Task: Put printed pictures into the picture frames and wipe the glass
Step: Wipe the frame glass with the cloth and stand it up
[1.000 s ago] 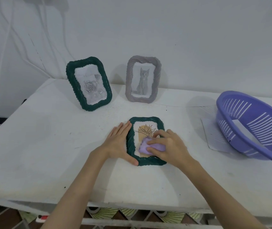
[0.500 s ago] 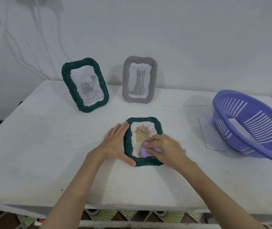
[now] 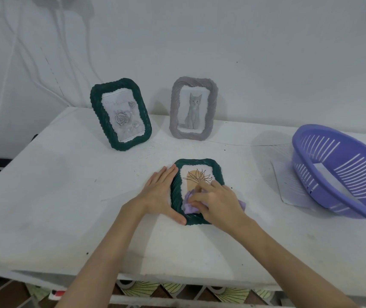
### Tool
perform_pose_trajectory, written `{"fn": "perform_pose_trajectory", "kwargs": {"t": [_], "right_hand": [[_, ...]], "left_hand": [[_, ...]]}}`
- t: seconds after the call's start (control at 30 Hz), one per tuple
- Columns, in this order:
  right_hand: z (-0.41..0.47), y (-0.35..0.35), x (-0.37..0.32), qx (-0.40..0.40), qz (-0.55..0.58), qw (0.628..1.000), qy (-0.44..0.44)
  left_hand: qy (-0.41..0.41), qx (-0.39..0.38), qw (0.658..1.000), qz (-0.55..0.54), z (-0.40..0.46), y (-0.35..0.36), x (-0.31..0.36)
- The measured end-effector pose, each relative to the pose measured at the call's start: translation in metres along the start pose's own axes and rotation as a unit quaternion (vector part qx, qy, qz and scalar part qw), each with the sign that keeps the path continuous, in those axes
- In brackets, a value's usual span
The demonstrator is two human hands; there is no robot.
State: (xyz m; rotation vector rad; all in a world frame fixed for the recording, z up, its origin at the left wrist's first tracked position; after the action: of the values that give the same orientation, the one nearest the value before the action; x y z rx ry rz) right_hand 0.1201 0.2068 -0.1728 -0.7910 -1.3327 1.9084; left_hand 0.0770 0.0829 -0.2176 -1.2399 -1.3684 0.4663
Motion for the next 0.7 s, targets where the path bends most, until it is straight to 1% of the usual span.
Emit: {"fn": "perform_pose_trajectory", "kwargs": {"t": [0.07, 0.13, 0.23, 0.3, 0.4, 0.47, 0.53, 0.6, 0.67, 0.7], "right_hand": [[0.009, -0.003, 0.000, 0.003, 0.010, 1.000, 0.016], [0.009, -0.001, -0.005, -0.007, 0.033, 0.999, 0.004], [-0.010, -0.002, -0.005, -0.071, 0.084, 0.994, -0.020], [-0.019, -0.007, 0.013, -0.101, 0.087, 0.991, 0.003], [-0.014, -0.010, 0.043, -0.062, 0.062, 0.993, 0.076], [-0.004, -0.006, 0.037, -0.026, 0.063, 0.994, 0.089], [-0.004, 0.002, 0.018, -0.025, 0.092, 0.994, 0.056], [-0.014, -0.001, 0.011, -0.045, 0.111, 0.992, 0.034], [-0.022, -0.007, 0.025, -0.083, 0.120, 0.988, 0.056], [-0.022, -0.008, 0.037, -0.088, 0.121, 0.986, 0.079]], "left_hand": [[-0.003, -0.003, 1.000, 0.000, 0.000, 0.000, -0.001], [-0.002, -0.001, 1.000, 0.000, 0.000, 0.001, -0.001], [0.000, 0.002, 1.000, 0.003, 0.001, 0.000, -0.002], [-0.001, 0.001, 1.000, 0.008, 0.002, 0.001, -0.002], [-0.005, -0.004, 1.000, 0.007, 0.003, 0.001, -0.003], [-0.007, -0.003, 1.000, 0.009, 0.004, 0.002, -0.004], [-0.007, -0.002, 1.000, 0.006, 0.003, 0.001, -0.002], [-0.007, -0.004, 1.000, 0.002, 0.002, 0.000, -0.001], [-0.009, -0.006, 1.000, 0.004, 0.001, 0.001, -0.001], [-0.010, -0.006, 1.000, 0.005, 0.001, 0.000, -0.001]]}}
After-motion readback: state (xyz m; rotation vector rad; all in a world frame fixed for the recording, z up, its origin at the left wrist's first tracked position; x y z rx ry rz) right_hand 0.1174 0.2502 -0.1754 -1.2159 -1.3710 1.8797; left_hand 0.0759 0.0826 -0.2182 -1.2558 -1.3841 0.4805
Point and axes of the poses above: each hand's wrist, its own z-axis towards the middle knuckle, its own y-axis out of the palm, x = y × z, the point moved 7 cm from there along z, towards the middle knuckle, and after that the axes turned 7 degrees about -y, right-handed, at the moved point
